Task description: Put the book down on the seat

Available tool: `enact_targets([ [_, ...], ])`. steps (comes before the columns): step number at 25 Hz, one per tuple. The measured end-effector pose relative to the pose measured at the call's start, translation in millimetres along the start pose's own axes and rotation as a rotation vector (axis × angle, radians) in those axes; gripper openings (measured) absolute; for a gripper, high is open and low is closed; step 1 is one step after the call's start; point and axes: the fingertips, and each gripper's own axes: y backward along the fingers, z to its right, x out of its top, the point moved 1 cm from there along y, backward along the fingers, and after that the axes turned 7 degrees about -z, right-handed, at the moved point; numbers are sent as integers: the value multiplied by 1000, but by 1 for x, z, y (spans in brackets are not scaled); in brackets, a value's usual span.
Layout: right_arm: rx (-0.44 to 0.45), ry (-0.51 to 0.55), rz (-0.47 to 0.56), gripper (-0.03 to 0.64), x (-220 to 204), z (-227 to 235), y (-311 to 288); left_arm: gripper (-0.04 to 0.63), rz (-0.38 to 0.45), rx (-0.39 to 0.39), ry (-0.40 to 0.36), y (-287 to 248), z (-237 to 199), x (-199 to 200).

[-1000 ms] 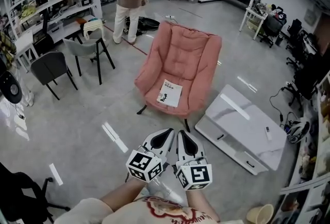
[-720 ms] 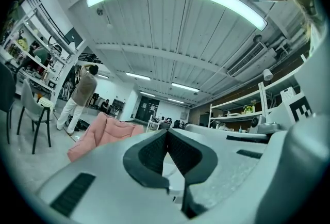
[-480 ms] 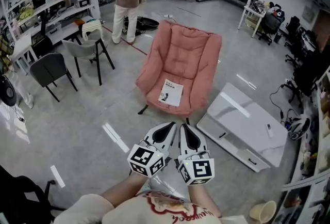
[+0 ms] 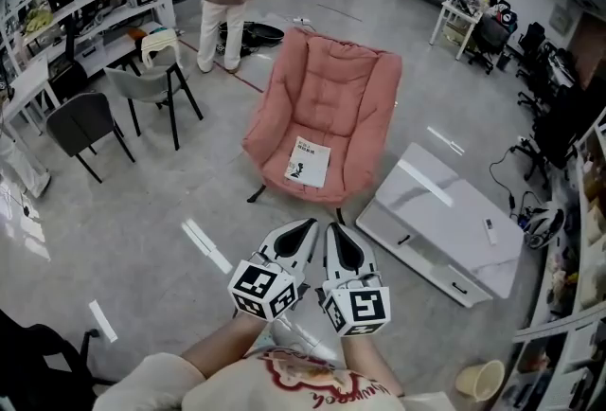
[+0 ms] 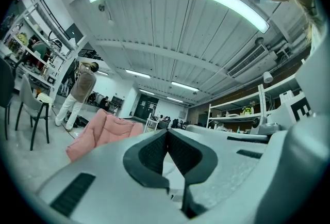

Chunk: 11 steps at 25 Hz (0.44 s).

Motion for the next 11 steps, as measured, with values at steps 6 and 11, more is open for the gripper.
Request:
enact_targets([
  [6,2,13,-2,0,0,-1,-5,3,1,-9,7,-3,-3,0],
  [11,-4,16,-5,0,-1,-2,-7,3,1,-7,9,-1,-5,0],
])
